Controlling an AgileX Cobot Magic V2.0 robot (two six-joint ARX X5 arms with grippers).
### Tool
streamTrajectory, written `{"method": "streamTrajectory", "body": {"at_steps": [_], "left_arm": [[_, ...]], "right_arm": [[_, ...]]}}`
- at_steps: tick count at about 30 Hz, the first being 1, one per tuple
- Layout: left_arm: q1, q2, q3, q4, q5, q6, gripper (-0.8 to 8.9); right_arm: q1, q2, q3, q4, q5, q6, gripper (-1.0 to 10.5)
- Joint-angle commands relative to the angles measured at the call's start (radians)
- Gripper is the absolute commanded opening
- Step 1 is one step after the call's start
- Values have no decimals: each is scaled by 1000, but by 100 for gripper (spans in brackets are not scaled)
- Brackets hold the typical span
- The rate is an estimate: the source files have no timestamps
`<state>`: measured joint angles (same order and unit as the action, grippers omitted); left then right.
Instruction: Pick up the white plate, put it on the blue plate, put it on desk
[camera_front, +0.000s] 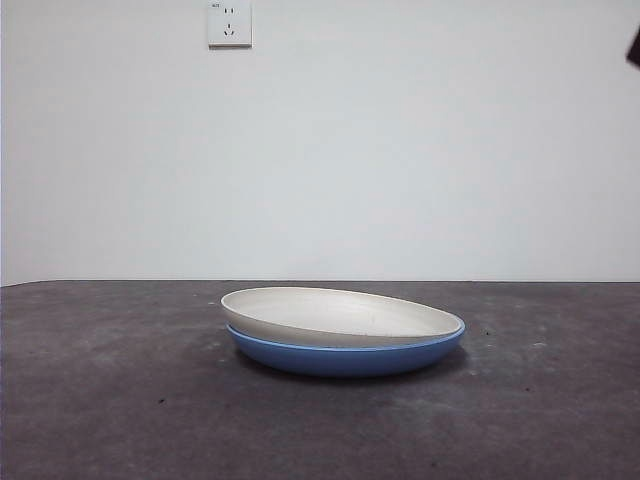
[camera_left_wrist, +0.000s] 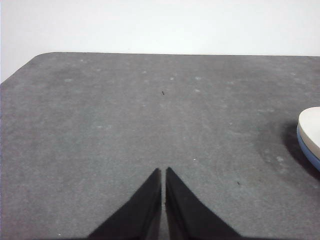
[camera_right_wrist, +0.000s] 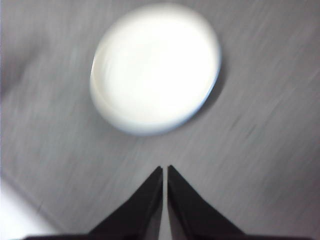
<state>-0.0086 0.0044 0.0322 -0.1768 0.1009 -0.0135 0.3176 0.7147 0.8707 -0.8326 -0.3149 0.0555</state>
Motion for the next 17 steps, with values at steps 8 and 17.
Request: {"method": "streamTrajectory", "body": {"at_steps": [8,17], "left_arm": [[3,-2,-20,-8,-2,-2,15],[3,-2,-20,-8,-2,-2,15]], "right_arm": [[-243,-296,-259,463,-17,-41,10],[-277,-566,-615,732,101,-23,10]]}}
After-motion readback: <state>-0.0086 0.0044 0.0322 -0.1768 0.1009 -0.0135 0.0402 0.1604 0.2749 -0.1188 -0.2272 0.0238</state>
